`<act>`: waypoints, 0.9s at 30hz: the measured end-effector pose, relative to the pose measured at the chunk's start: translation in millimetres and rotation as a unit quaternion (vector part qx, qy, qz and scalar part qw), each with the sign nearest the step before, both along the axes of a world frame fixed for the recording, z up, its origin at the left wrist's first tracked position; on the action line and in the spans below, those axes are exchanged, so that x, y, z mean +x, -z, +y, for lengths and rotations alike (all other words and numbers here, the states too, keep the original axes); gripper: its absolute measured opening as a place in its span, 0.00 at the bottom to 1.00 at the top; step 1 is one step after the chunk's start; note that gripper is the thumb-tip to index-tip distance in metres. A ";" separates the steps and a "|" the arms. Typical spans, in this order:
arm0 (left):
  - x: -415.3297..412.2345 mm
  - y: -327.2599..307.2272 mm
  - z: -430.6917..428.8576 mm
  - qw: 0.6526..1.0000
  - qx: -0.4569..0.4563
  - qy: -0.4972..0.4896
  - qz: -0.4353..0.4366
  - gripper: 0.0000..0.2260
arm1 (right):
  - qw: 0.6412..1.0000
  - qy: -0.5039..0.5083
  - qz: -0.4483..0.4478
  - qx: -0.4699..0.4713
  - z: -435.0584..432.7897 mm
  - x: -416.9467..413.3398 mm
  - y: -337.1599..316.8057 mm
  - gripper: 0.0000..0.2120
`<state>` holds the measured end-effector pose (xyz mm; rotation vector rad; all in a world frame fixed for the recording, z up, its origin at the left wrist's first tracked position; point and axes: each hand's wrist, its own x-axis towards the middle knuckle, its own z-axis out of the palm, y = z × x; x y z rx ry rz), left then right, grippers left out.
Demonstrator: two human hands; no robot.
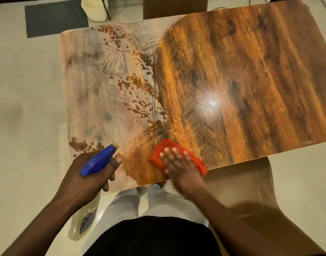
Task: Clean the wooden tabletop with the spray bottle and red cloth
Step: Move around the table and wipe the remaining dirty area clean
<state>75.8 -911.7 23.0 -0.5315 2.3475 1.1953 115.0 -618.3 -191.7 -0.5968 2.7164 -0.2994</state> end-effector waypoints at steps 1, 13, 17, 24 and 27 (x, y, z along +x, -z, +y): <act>0.3 0.9 0.3 1.000 0.003 -0.001 0.000 0.19 | 0.998 0.054 0.001 0.012 28.6 -5.2 -0.5 0.30; 9.1 -4.8 -10.4 0.999 0.016 -0.046 0.013 0.21 | 0.874 0.483 -0.052 0.001 127.5 -153.8 -13.8 0.33; 12.8 0.1 -20.8 0.995 0.001 -0.101 0.015 0.21 | 0.936 0.346 -0.064 -0.005 43.7 -197.3 -13.6 0.33; 7.7 4.7 -46.6 0.991 0.007 -0.131 0.006 0.21 | 0.995 0.027 -0.096 -0.009 -125.5 -179.0 -20.4 0.33; -1.6 4.4 -59.9 0.994 0.006 -0.107 0.009 0.22 | 0.988 -0.115 -0.100 -0.023 -177.0 -119.9 -20.7 0.32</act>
